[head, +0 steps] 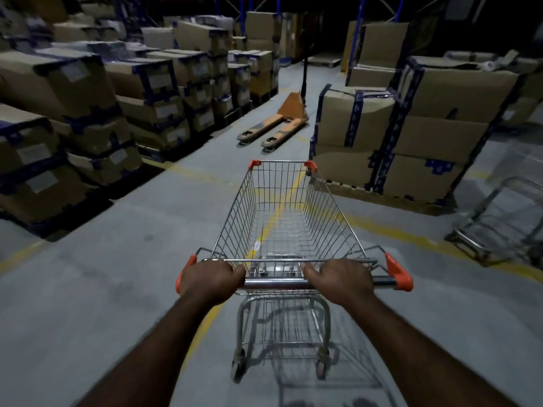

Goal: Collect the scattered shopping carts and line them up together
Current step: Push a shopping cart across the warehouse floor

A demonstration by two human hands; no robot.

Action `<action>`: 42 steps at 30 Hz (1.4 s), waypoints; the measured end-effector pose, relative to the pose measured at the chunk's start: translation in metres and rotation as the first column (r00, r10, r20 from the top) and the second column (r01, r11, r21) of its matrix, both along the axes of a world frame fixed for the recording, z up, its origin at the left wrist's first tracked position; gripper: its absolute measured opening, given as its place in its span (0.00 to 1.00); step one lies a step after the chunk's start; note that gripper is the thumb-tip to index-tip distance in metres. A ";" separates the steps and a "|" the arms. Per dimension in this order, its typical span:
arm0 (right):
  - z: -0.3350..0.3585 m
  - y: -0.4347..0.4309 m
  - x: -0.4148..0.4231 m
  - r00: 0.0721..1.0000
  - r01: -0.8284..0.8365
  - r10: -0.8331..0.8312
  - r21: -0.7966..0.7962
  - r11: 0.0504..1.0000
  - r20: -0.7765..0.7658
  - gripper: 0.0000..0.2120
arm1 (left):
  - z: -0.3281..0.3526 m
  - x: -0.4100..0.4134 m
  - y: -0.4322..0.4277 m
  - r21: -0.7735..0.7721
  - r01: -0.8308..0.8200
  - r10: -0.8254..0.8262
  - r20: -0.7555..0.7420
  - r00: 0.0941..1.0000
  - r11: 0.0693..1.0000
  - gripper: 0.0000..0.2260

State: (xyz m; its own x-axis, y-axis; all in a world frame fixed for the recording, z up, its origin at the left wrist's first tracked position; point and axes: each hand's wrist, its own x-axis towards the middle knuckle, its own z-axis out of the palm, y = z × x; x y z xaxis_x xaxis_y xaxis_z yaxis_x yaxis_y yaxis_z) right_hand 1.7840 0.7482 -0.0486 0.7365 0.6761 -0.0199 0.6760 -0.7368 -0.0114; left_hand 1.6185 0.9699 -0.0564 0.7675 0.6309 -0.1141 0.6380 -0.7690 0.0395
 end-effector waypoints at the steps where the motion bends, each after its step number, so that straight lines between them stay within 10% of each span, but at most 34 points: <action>1: 0.000 0.007 0.023 1.000 -0.011 0.011 -0.009 1.000 -0.001 0.38 | 0.001 0.021 0.004 -0.001 -0.008 0.008 -0.002 1.000 1.000 0.29; 42: 0.002 0.503 0.753 0.847 -0.531 0.531 -0.069 0.845 -0.016 0.41 | 0.003 0.653 0.357 -0.010 -0.495 0.495 0.016 0.869 0.869 0.31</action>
State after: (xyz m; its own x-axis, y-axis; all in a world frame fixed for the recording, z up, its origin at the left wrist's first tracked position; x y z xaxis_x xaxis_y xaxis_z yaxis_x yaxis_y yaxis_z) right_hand 2.5369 1.2512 -0.0466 0.2653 0.9610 -0.0781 0.9641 -0.2638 0.0289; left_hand 2.2714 1.3271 -0.0531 0.3563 0.9281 -0.1083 0.9342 -0.3520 0.0572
